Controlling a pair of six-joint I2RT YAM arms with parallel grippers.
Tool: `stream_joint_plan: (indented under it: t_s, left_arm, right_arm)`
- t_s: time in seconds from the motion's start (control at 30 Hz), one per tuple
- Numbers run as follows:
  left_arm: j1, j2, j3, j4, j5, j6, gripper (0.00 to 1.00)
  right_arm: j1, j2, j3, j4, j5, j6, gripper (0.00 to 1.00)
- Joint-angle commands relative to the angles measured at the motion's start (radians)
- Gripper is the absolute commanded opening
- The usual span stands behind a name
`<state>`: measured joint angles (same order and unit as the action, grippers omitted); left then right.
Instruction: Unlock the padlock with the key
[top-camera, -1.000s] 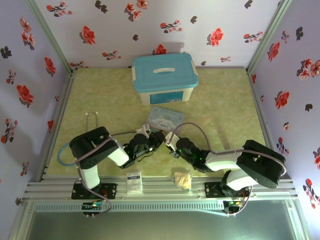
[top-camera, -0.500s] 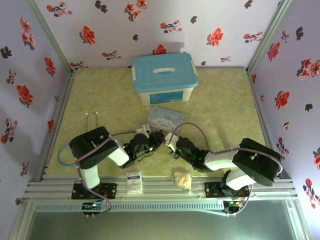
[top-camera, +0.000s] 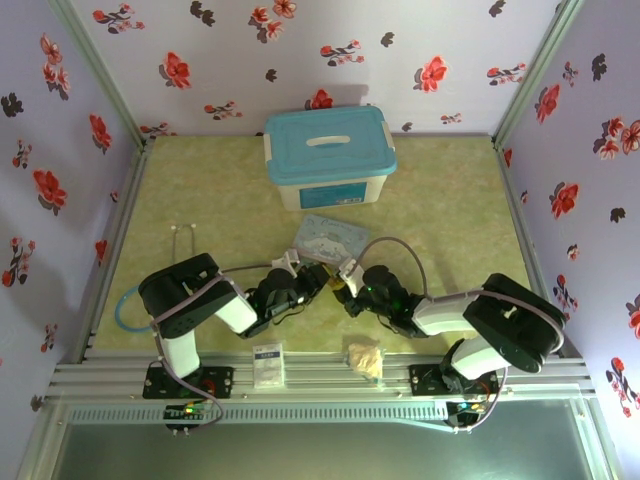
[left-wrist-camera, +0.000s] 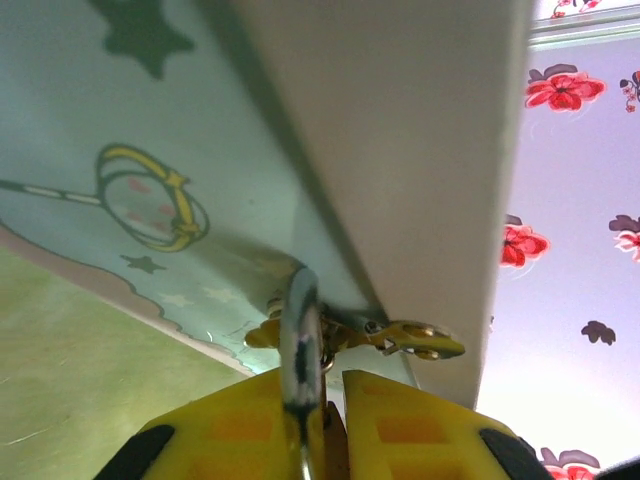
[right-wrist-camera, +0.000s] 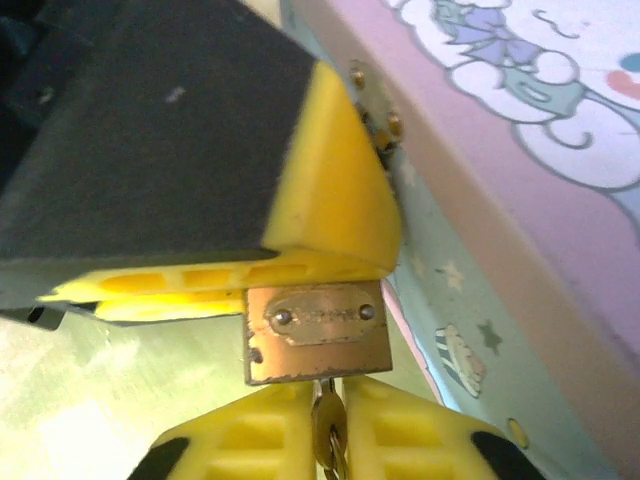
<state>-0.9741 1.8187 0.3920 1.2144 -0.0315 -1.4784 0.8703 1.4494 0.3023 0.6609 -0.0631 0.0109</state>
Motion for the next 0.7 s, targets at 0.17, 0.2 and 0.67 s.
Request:
stream_joint_plan:
  t_s: [0.17, 0.2, 0.67]
  left_arm:
    - [0.038, 0.045, -0.008, -0.015, 0.122, 0.068, 0.01]
    - [0.039, 0.041, -0.007, -0.037, 0.125, 0.08, 0.01]
    - [0.066, -0.012, 0.066, -0.47, 0.145, 0.301, 0.08]
  right_arm:
    - [-0.012, -0.064, 0.019, -0.08, 0.121, 0.147, 0.38]
    - [-0.014, -0.069, 0.012, -0.078, 0.126, 0.16, 0.39]
    - [-0.038, -0.058, 0.01, -0.093, 0.28, 0.253, 0.41]
